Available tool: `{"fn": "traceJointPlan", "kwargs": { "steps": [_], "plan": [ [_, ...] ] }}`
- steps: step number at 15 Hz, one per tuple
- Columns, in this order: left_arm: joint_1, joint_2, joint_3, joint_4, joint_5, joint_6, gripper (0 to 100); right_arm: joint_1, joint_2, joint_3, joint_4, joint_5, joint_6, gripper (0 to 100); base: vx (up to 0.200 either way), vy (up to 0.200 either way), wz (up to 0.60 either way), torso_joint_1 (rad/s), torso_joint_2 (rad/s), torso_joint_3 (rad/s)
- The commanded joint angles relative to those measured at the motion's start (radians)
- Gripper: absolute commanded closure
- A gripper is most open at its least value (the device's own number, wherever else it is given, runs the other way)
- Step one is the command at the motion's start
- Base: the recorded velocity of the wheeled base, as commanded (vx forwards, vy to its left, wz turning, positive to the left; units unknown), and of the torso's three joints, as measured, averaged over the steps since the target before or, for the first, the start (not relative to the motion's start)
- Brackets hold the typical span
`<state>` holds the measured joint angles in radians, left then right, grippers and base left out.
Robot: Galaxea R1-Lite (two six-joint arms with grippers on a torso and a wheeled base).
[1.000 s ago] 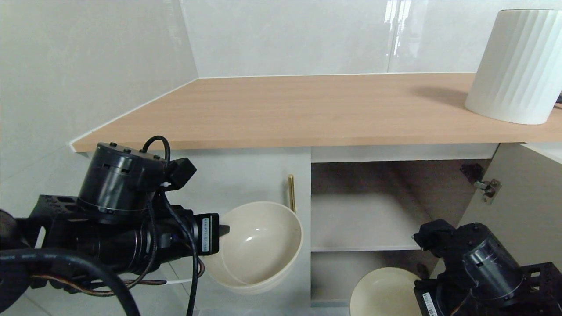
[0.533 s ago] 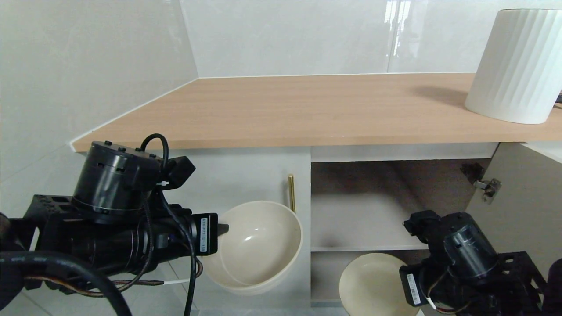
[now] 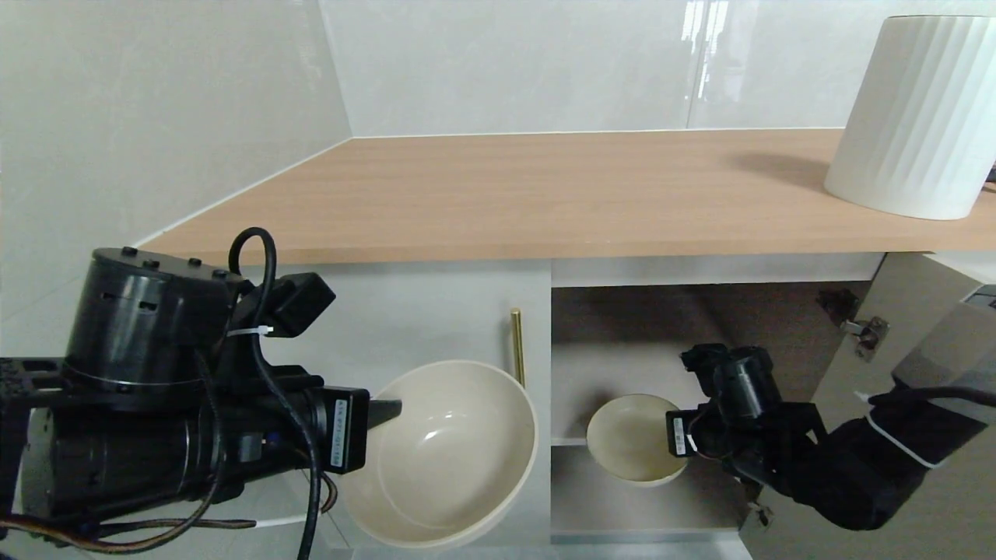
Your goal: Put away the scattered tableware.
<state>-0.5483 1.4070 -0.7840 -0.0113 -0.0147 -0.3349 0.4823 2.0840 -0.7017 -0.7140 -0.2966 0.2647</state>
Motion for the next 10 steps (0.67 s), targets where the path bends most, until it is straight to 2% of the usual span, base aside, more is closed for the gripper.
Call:
{"fn": "traceJointPlan", "kwargs": {
  "steps": [1,2,3,4,10],
  "plan": [
    [-0.004,-0.037,0.011,-0.001,-0.002,0.011,100,-0.054,0.137,-0.105,-0.004,-0.013,-0.056,100,0.000,0.000,0.00,0.000,0.00,0.000],
    [-0.004,-0.049,0.016,-0.001,-0.004,0.033,100,-0.070,0.177,-0.150,-0.004,-0.032,-0.073,100,0.000,0.000,0.00,0.000,0.00,0.000],
    [-0.004,-0.053,0.019,-0.001,-0.004,0.039,100,-0.074,0.191,-0.165,-0.004,-0.041,-0.076,100,0.000,0.000,0.00,0.000,0.00,0.000],
    [-0.005,-0.068,0.029,-0.001,-0.004,0.076,100,-0.108,0.258,-0.234,-0.005,-0.073,-0.076,100,0.000,0.000,0.00,0.000,0.00,0.000],
    [-0.025,-0.065,0.039,-0.001,-0.004,0.085,100,-0.146,0.367,-0.395,-0.002,-0.128,-0.076,100,0.000,0.000,0.00,0.000,0.00,0.000]
  ]
}}
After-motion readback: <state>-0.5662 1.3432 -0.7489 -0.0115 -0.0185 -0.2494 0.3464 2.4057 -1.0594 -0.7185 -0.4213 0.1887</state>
